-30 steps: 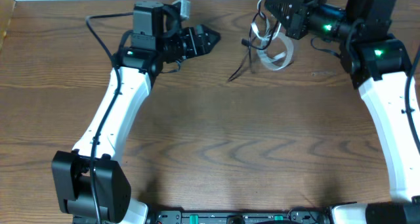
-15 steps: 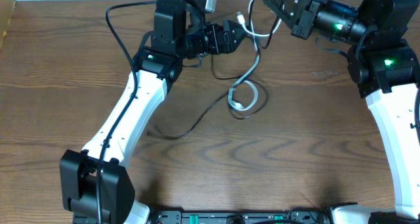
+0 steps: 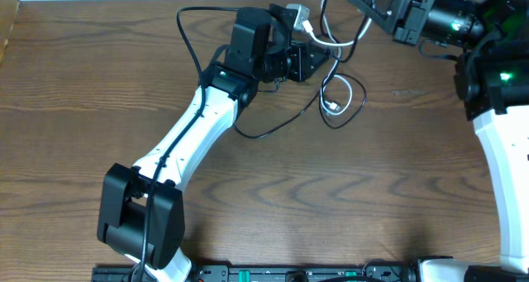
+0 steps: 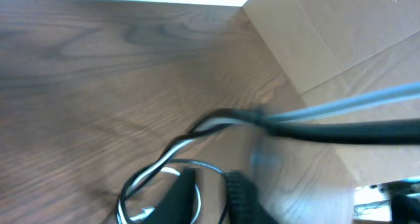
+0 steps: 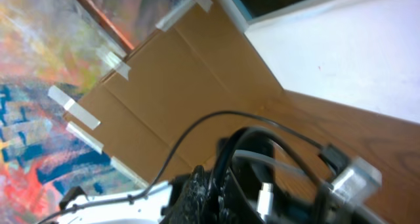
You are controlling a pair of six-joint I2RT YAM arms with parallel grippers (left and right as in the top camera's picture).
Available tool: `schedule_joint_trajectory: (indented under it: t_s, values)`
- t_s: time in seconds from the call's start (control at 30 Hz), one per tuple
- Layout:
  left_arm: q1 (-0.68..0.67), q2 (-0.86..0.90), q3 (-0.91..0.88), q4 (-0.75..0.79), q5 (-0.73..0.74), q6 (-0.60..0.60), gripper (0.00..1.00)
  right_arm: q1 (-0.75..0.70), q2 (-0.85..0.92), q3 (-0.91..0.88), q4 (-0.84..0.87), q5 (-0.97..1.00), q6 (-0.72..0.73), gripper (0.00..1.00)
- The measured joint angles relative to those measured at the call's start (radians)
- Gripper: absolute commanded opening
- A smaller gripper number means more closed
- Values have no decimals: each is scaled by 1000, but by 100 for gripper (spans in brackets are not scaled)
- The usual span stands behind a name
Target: Untangle cables
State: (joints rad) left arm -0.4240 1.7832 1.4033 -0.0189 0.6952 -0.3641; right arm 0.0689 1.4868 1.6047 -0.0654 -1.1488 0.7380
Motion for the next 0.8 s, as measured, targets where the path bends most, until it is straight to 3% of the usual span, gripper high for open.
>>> schedule_joint_trajectory:
  t_s: [0.07, 0.17, 0.3, 0.53, 0.8]
  values:
    - [14, 0, 0, -4, -4, 6, 7, -25, -1, 0, -76, 3, -31, 1]
    - [58, -16, 0, -55, -13, 6, 7, -87, -9, 4, -383, 114, -130, 1]
    - [149, -118, 0, -108, -22, 3, 7, -161, -1, -3, -657, 428, -266, 1]
    - [303, -348, 2, -120, -20, -44, 7, -214, 90, -2, -793, 813, -335, 1]
    - [409, -376, 2, -131, -17, -78, 7, -311, 288, -2, -823, 922, -353, 1]
